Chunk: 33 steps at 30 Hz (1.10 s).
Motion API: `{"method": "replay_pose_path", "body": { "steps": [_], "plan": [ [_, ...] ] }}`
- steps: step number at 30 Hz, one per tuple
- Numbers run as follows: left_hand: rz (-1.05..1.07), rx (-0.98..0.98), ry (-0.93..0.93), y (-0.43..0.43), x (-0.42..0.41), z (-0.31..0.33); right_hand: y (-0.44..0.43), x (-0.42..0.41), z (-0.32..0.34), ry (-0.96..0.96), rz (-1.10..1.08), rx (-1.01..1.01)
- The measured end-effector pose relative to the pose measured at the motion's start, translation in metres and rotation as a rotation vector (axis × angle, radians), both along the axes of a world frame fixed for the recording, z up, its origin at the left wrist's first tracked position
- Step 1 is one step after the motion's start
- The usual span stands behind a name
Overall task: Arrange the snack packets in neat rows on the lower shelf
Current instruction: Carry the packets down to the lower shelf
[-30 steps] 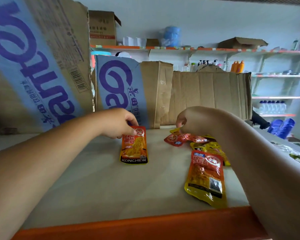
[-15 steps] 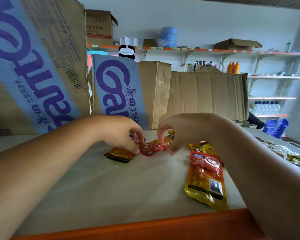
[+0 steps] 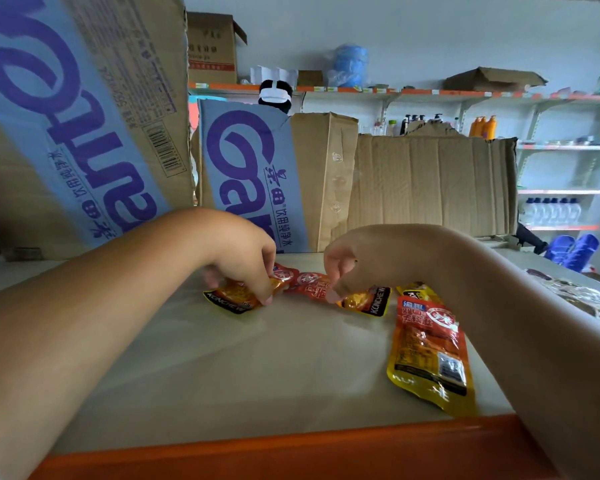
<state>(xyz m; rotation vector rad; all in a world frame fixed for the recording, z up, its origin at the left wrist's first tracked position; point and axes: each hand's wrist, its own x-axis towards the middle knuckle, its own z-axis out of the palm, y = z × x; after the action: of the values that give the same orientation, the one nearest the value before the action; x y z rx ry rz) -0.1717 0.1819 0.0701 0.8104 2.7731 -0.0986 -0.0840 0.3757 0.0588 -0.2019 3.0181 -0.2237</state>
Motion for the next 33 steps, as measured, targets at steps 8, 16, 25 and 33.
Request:
{"method": "replay_pose_path", "body": {
  "steps": [8,16,25,33],
  "plan": [
    [0.004,-0.013,-0.024,-0.002,-0.009,-0.001,-0.016,-0.001,-0.002,-0.004,0.031,0.077],
    [-0.063,-0.085,0.028,0.001,-0.005,-0.002,-0.024,0.005,0.002,-0.034,0.022,0.152],
    [-0.102,0.001,0.046,-0.042,0.017,-0.001,-0.056,0.022,0.011,-0.054,-0.127,0.233],
    [-0.063,0.181,0.076,-0.155,0.02,-0.012,-0.143,0.036,0.001,0.033,-0.217,0.187]
  ]
}}
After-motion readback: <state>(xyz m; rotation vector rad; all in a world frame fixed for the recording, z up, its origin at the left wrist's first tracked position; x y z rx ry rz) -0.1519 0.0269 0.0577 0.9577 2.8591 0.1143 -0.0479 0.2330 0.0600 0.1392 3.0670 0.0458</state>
